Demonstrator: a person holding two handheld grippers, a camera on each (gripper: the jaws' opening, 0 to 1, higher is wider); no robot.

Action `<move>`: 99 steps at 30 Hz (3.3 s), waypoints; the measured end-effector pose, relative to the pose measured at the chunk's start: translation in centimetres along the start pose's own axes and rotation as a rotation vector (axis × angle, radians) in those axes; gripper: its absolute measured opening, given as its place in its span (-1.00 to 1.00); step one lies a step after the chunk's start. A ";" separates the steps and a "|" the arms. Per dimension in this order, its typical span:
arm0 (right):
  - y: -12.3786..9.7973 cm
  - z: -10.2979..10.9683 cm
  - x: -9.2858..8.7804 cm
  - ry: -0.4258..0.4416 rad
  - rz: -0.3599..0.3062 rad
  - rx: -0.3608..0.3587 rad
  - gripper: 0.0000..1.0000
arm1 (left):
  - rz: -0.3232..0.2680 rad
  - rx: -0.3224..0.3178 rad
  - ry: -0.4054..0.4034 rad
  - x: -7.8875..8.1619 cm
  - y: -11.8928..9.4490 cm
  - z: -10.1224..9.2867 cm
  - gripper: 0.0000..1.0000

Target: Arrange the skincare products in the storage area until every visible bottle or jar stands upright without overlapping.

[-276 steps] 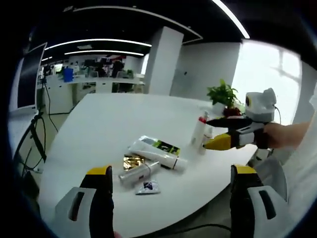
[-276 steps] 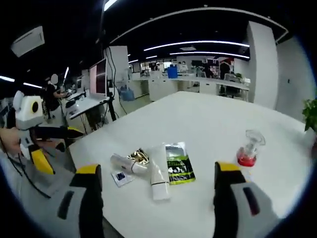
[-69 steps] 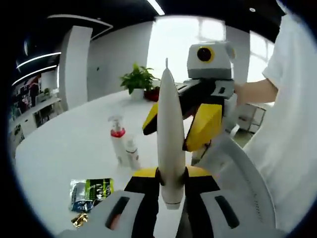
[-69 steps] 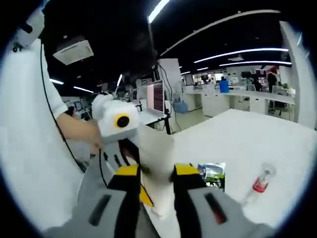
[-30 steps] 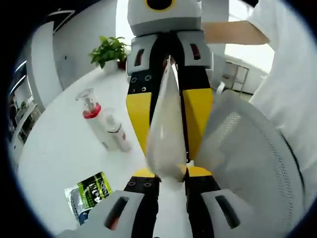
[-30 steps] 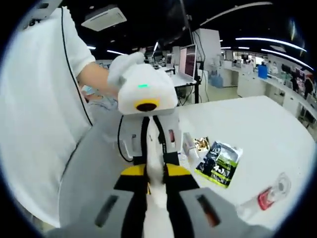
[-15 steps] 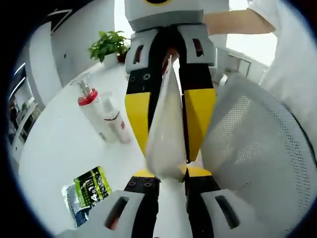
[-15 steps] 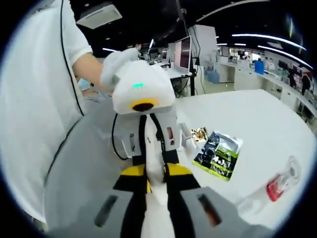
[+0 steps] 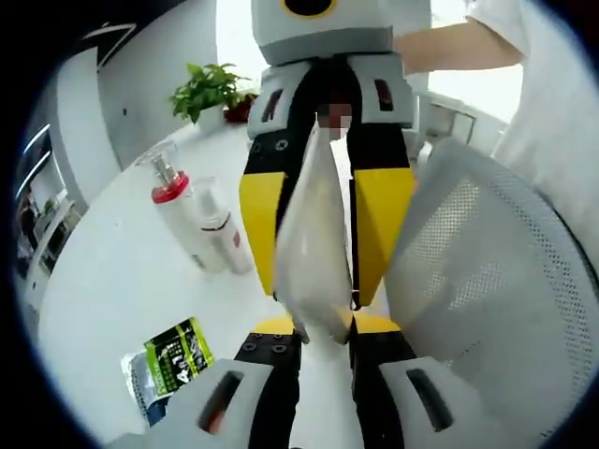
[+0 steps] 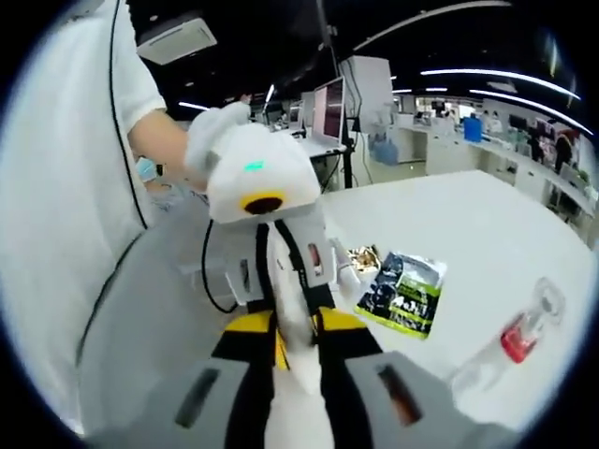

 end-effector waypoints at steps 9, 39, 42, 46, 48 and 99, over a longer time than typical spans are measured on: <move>-1.0 0.2 0.0 0.077 -0.098 -0.168 -0.28 | -0.001 -0.004 0.011 0.4 0.4 0.9 -0.69; -4.1 1.5 -3.1 0.255 -0.148 -0.537 0.82 | -0.011 0.008 0.012 1.9 2.3 7.9 -0.68; -4.4 1.4 -3.3 0.262 -0.147 -0.559 0.83 | -0.012 0.008 0.012 2.2 2.5 8.8 -0.68; -4.8 1.3 -3.5 0.273 -0.151 -0.580 0.84 | -0.013 0.010 0.008 2.4 2.7 9.9 -0.68; -4.9 1.3 -3.5 0.272 -0.151 -0.587 0.87 | -0.016 0.015 0.002 2.6 2.7 10.3 -0.68; -5.2 0.9 -4.0 0.284 -0.135 -0.634 0.90 | -0.022 0.125 -0.277 -0.7 2.4 12.9 -0.04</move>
Point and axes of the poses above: the point that each gripper's makers call its tool centre point, and the gripper's own axes: y roughly forward along the fingers, z roughly to its left, x roughly out of its top, the point moved 7 cm from there along -y, roughly backward along the fingers, and after that the axes turned 1 degree about -z, right-handed, at the moved point
